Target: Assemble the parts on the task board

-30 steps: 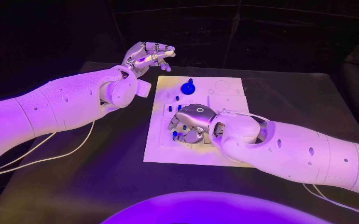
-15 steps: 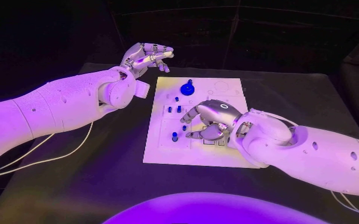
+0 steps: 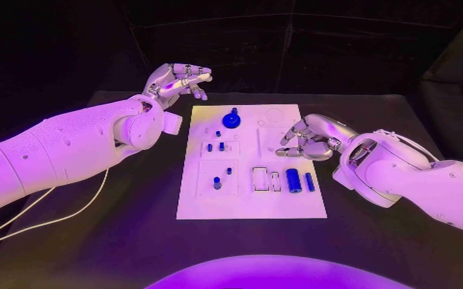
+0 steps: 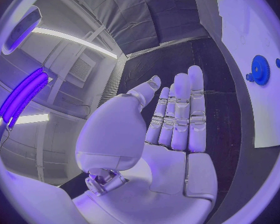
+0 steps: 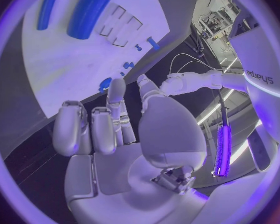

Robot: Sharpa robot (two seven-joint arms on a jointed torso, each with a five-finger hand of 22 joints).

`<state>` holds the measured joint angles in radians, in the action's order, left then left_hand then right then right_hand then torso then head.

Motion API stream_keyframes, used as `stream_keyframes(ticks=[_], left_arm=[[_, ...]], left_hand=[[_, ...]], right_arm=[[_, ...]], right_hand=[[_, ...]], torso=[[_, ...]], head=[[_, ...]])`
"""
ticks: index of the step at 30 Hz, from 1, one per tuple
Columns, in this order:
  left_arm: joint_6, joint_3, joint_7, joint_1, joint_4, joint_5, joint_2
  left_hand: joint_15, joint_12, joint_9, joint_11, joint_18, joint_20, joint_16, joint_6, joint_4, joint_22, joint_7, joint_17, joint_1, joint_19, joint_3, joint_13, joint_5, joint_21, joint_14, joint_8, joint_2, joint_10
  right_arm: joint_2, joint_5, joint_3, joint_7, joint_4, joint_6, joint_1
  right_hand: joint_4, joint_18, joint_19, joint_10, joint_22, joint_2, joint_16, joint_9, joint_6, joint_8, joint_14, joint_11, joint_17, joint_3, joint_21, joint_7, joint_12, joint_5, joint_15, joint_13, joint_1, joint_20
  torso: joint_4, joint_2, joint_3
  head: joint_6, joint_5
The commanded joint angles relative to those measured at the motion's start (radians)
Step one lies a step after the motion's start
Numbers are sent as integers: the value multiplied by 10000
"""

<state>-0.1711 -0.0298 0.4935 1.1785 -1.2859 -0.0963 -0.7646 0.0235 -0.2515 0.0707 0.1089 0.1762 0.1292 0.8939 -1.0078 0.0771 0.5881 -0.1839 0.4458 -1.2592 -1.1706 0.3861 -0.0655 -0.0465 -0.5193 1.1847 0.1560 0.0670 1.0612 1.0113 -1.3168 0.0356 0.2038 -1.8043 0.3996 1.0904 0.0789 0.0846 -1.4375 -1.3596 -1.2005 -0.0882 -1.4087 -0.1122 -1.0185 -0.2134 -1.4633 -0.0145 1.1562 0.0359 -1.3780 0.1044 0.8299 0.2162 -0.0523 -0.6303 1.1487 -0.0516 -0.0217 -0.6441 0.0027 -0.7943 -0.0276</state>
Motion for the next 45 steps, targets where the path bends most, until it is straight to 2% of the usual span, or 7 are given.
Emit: stream_keyframes(ticks=[1,3,9,18,32,39,45], left_arm=[[90,8,32,15,-33,34,-7],[87,8,30,15,-39,34,-17],[88,7,28,15,-46,34,-37],[94,4,17,15,-33,34,-46],[116,0,10,8,-10,34,-47],[120,-2,7,0,-7,34,-49],[120,-3,10,-7,-13,34,-58]], left_hand=[[53,42,-4,66,62,-22,-69,68,-6,-16,-34,-14,-73,-66,-48,-15,-18,39,-30,-18,-42,-9],[53,42,-4,66,62,-22,-69,68,-6,-16,-34,-14,-73,-66,-48,-15,-18,39,-30,-18,-42,-9],[53,42,-4,66,62,-22,-69,68,-6,-16,-34,-14,-73,-66,-48,-15,-18,39,-30,-18,-42,-9],[53,42,-4,66,62,-22,-69,68,-6,-16,-34,-14,-73,-66,-48,-15,-18,39,-30,-18,-42,-9],[53,42,-4,66,62,-22,-69,68,-6,-16,-34,-14,-73,-66,-48,-15,-18,39,-30,-18,-42,-9],[53,42,-4,66,62,-22,-69,68,-6,-16,-34,-14,-73,-66,-48,-15,-18,39,-30,-18,-42,-9],[53,42,-4,66,62,-22,-69,68,-6,-16,-34,-14,-73,-66,-48,-15,-18,39,-30,-18,-42,-9]], right_arm=[[174,94,7,1305,-136,-245,-74],[308,-231,11,1748,-228,-504,-141],[481,-1112,24,2652,-421,-1124,-369],[453,-1783,33,3072,-551,-1470,-609],[311,-2335,42,3427,-450,-2032,-733],[76,-2382,48,3492,-268,-2359,-899],[-105,-2439,50,3513,-157,-2320,-1039]], right_hand=[[415,-168,-76,-154,-224,40,-145,-172,15,-428,-491,33,277,-506,-130,-103,1771,22,-88,-2103,-192,45],[843,-177,-84,-43,-300,37,-214,-326,202,-801,-498,15,409,-929,-174,-130,2516,35,-104,-3064,-193,58],[2105,-186,-75,-81,-355,-89,-299,-605,495,-1500,-511,62,580,-1649,-204,-130,3407,-70,-113,-4334,-285,49],[2147,-191,-91,-129,-424,-109,-367,-785,575,-1928,-533,79,739,-1869,-238,-184,3637,-67,-119,-4760,-325,68],[2157,-218,-141,-150,-572,-111,-451,-915,627,-2192,-564,106,947,-1953,-314,-216,3700,-30,-140,-4934,-462,88],[2136,-224,-145,-136,-607,17,-465,-1023,742,-2402,-562,114,978,-1914,-330,-229,3687,225,-151,-5030,-323,97],[2090,-225,-142,-137,-623,287,-476,-1129,869,-2615,-561,122,1007,-1864,-336,-233,3669,575,-153,-5138,-15,102]], torso=[[73,-10,9],[38,-10,0],[16,-4,-12],[9,-18,-7],[4,-23,-6],[5,-18,-8],[10,-20,-7]], head=[[17,21],[11,86],[14,158],[15,170],[-37,153],[-47,146],[-55,125]])
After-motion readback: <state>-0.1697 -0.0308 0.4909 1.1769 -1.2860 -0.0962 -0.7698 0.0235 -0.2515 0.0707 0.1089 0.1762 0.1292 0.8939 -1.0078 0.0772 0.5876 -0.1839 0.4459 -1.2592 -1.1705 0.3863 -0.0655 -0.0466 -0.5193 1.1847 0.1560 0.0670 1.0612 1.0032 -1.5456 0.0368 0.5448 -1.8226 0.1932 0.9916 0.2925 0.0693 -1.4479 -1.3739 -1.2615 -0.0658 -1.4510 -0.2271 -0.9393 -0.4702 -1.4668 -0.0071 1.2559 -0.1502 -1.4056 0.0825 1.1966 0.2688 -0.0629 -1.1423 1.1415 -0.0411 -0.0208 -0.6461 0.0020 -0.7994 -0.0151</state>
